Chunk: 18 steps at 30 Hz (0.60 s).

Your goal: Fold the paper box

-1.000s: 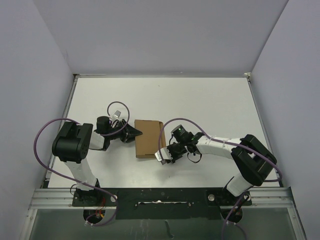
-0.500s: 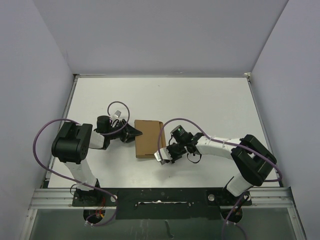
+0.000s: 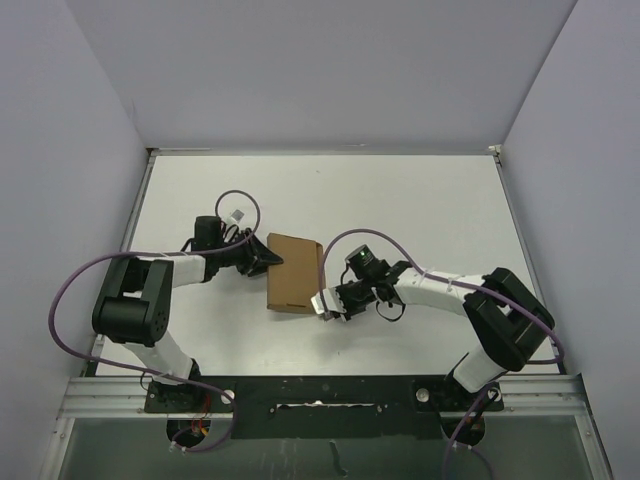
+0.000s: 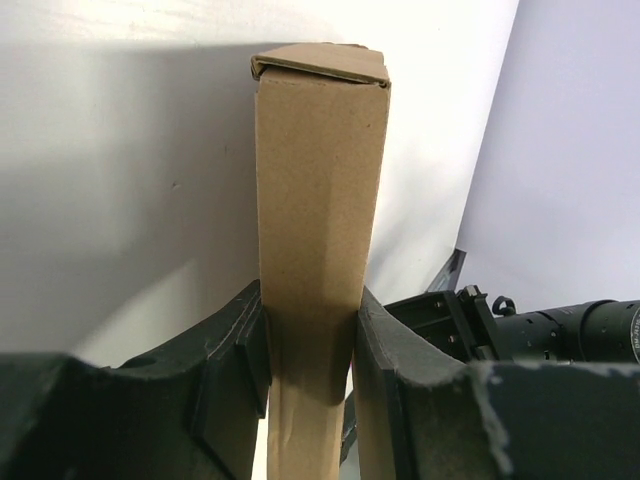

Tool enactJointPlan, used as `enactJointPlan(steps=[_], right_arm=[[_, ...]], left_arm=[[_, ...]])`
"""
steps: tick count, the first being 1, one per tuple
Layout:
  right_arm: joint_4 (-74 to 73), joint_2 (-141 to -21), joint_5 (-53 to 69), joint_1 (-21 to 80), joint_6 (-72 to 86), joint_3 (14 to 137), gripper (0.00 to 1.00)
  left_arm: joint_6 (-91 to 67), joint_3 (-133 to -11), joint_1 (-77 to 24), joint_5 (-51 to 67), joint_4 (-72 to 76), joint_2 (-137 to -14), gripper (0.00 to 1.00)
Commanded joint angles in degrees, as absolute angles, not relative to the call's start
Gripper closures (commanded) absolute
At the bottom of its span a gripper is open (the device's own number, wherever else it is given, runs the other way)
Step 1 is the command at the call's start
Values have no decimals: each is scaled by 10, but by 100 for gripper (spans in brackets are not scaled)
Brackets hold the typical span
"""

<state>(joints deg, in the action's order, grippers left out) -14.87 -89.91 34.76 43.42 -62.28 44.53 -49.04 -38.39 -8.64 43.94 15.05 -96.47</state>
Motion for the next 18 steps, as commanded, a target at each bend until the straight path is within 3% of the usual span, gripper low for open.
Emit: enactJointPlan(steps=[1,5,10,18], right_arm=[[-146,-901,375,429,-612,468,96],[-151,-900,391,417,-598,474,94],[-148,-881,430,386,-568,476,82],[-142,-869,474,346,-524,488,77]], left_arm=[[-432,-428,-90,386,32,-936,100],[-409,-455,-96,372,-16,-937,100],[-358,-508,-108,337,-97,-945,100],[-279,-592,-119,305,-218,-971,100]])
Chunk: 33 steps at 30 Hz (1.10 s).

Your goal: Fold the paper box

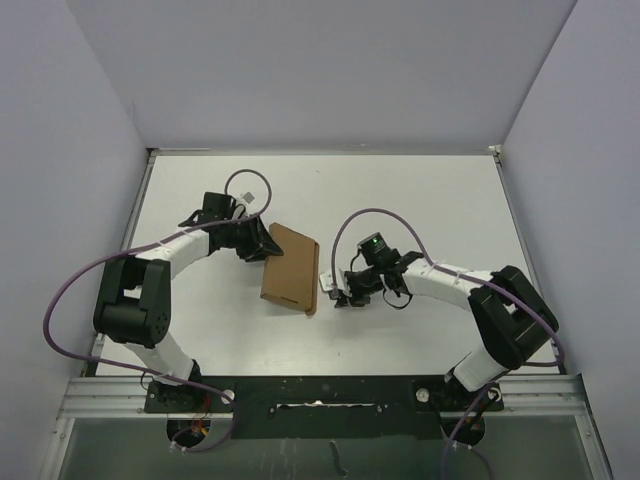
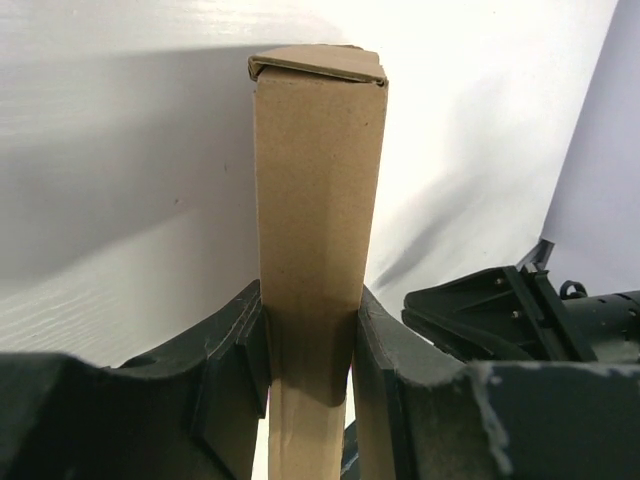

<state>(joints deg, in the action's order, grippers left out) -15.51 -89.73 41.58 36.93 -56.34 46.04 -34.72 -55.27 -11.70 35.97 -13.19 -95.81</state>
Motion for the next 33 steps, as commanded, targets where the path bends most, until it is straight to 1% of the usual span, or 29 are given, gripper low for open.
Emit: enactJointPlan(steps=[1,4,7,13,18,20,22,23,24,26,27,28,31,33], right_arm=[[-139,-867,490,330,-510,490,75],[-143,-859,507,294,-466,508,64],[-147,-843,553,241,-426,521,56],[-90,-767,609,136,-350,500,37],[-49,-707,639,51,-284,489,28],[-44,-702,667,27,-248,488,18],[-50,-723,716,11,-199,500,4],[-69,-743,751,3,-196,518,3],[-127,-765,778,-3,-217,545,4],[-233,-799,772,-5,-282,589,5],[-234,-802,760,-5,-288,583,4],[-201,-796,749,-6,-267,561,1],[-87,-770,748,-7,-230,492,2],[-47,-773,760,-6,-212,470,2]], left_arm=[[-268,-601,-121,304,-228,-973,100],[-225,-641,-137,304,-265,-988,100],[-173,-691,-164,305,-308,-1021,100],[-89,-797,-225,316,-378,-1085,100],[-7,-901,-279,320,-452,-1144,100],[26,-918,-298,326,-452,-1153,100],[63,-926,-314,331,-446,-1155,100],[79,-929,-322,331,-443,-1156,100],[98,-931,-329,335,-441,-1155,100],[126,-930,-343,338,-436,-1152,100],[139,-928,-350,338,-431,-1149,100],[152,-925,-357,337,-426,-1146,100],[180,-915,-371,338,-409,-1136,100],[200,-908,-379,337,-400,-1129,100]])
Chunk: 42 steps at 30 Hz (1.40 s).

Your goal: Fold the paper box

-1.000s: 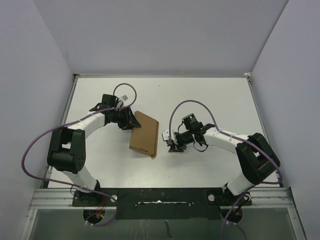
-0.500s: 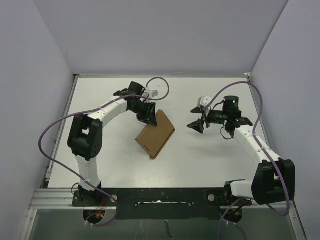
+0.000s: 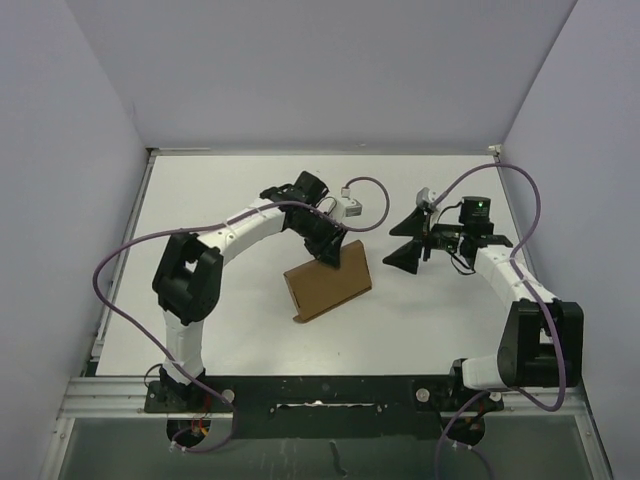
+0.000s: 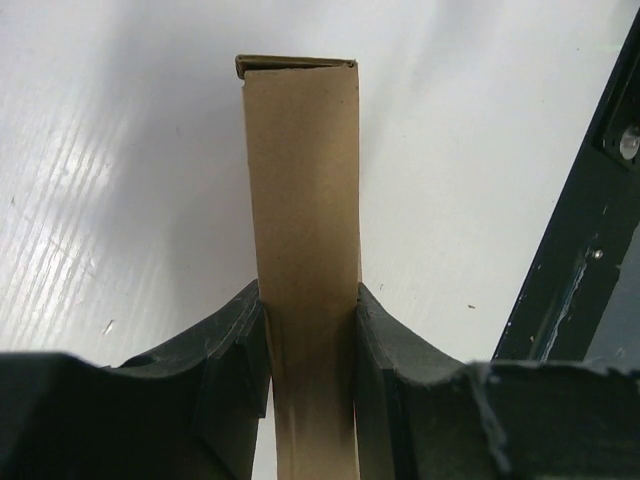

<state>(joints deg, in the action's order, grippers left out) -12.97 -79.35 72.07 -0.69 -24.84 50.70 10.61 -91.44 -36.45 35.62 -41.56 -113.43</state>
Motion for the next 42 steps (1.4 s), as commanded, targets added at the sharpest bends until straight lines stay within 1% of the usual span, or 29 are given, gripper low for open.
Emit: enactJointPlan(steps=[1,3,5,7,11,13,20,26,30,31,33,36,39,42], right_arm=[[-57,-780,768,-4,-225,474,2],[-138,-800,756,6,-312,494,2],[-153,-812,730,17,-347,500,2],[-132,-823,736,21,-345,491,2],[-56,-842,743,36,-268,474,0],[-33,-854,743,41,-247,473,2],[-71,-889,737,65,-275,497,8],[-152,-926,747,75,-337,537,23],[-231,-943,754,86,-408,567,38],[-241,-946,749,88,-419,571,45],[-269,-951,742,93,-445,581,57],[-306,-959,744,93,-481,594,68],[-332,-961,738,94,-508,599,74],[-343,-958,732,92,-526,601,77]], left_arm=[[210,-905,-382,337,-398,-1127,100],[232,-903,-389,332,-399,-1125,100],[249,-902,-393,335,-401,-1124,100],[262,-902,-397,337,-405,-1124,100],[274,-897,-403,338,-399,-1121,100],[277,-890,-405,342,-390,-1115,100],[287,-877,-409,350,-378,-1102,100],[292,-873,-413,356,-372,-1097,100],[290,-871,-414,355,-362,-1091,97],[290,-869,-415,354,-360,-1089,96],[287,-864,-415,349,-350,-1082,91],[282,-848,-415,337,-330,-1069,82],[270,-831,-415,327,-308,-1054,74],[251,-812,-415,302,-280,-1031,66]])
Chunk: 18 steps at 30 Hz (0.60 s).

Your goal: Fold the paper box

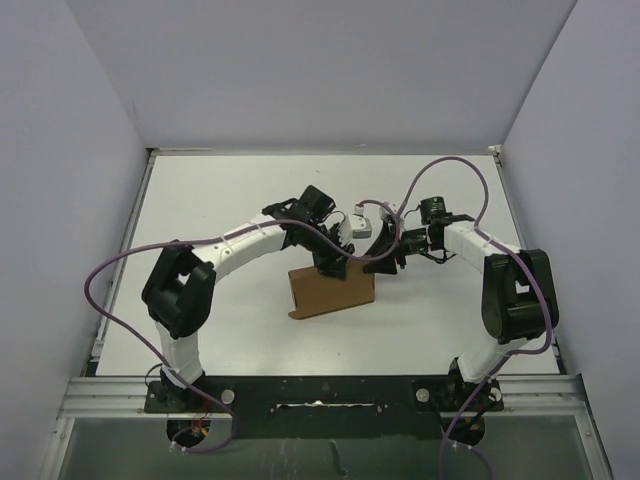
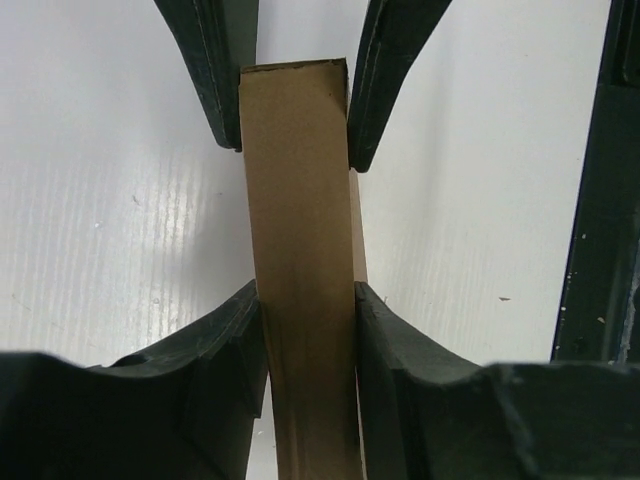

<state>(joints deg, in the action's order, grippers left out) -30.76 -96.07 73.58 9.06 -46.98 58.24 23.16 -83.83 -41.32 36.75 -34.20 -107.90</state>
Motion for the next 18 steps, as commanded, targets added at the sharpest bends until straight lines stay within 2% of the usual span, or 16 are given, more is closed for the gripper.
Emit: enactJointPlan(steps=[1,4,6,11,18], right_arm=[[-343,-958,730,92,-526,600,78],[-347,-957,724,91,-535,598,79],[-352,-958,721,91,-540,599,79],[-360,-956,719,91,-547,599,80],[-385,-958,722,81,-568,604,81]], left_arm=[[244,-805,-415,295,-269,-1023,62],[218,-775,-413,270,-229,-986,53],[196,-737,-409,253,-171,-945,41],[136,-582,-398,205,1,-795,3],[-7,-323,-313,286,235,-626,2]])
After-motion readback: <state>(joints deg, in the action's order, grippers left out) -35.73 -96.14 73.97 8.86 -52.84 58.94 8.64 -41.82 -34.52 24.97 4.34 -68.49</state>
